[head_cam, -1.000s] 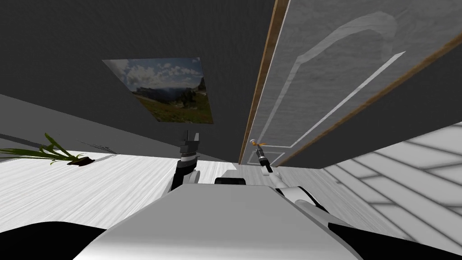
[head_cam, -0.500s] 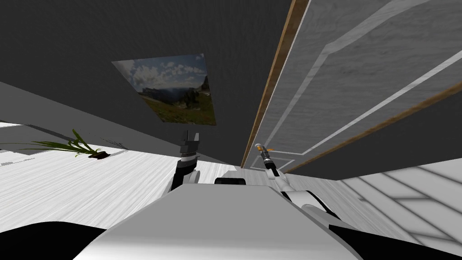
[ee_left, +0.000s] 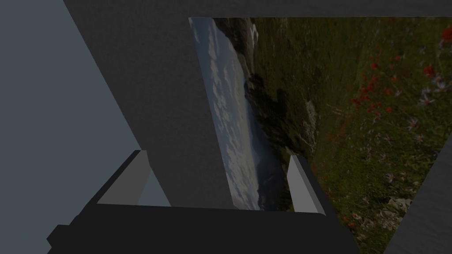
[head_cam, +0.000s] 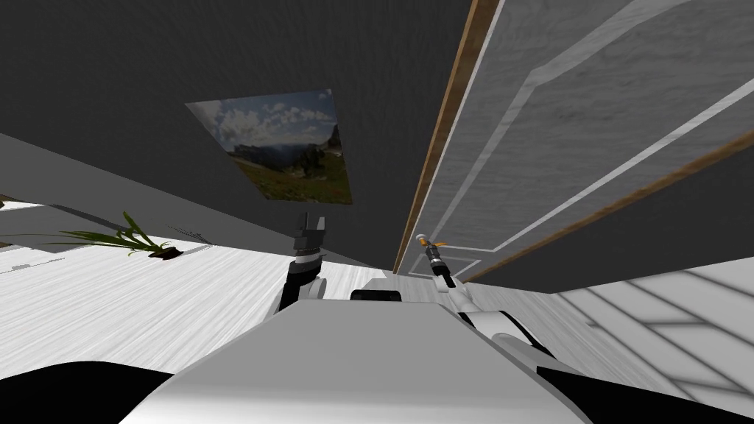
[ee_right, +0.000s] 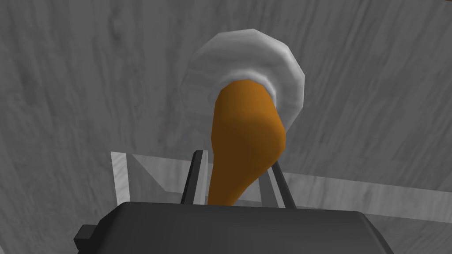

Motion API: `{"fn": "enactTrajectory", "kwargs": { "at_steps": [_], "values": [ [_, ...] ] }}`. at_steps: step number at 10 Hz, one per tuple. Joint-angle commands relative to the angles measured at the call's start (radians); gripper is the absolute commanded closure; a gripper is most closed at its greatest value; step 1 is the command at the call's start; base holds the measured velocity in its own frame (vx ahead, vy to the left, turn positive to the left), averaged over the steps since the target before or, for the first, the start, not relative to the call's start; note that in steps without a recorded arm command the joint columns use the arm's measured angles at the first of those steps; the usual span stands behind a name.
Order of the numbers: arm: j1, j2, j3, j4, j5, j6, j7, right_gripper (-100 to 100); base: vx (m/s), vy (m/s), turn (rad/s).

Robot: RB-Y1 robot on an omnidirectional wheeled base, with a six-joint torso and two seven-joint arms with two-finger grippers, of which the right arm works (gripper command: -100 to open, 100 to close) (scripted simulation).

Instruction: Pull the door open

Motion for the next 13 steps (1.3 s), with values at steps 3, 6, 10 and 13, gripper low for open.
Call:
{"fn": "enactTrajectory", "kwargs": {
  "at_steps": [3, 6, 10, 13],
  "values": [
    [0.012, -0.017, 0.020, -0.005, 0.009, -0.017, -0.025, 100, -0.090, -0.038, 0.070],
    [0.032, -0.046, 0.056, -0.013, 0.025, -0.047, -0.068, 100, -0.188, -0.079, 0.115],
    [0.058, -0.083, 0.101, -0.024, 0.046, -0.086, -0.123, 100, -0.212, -0.075, 0.110],
    [0.084, -0.095, 0.115, -0.034, 0.050, -0.110, -0.140, 100, -0.156, -0.064, 0.106]
  ]
}}
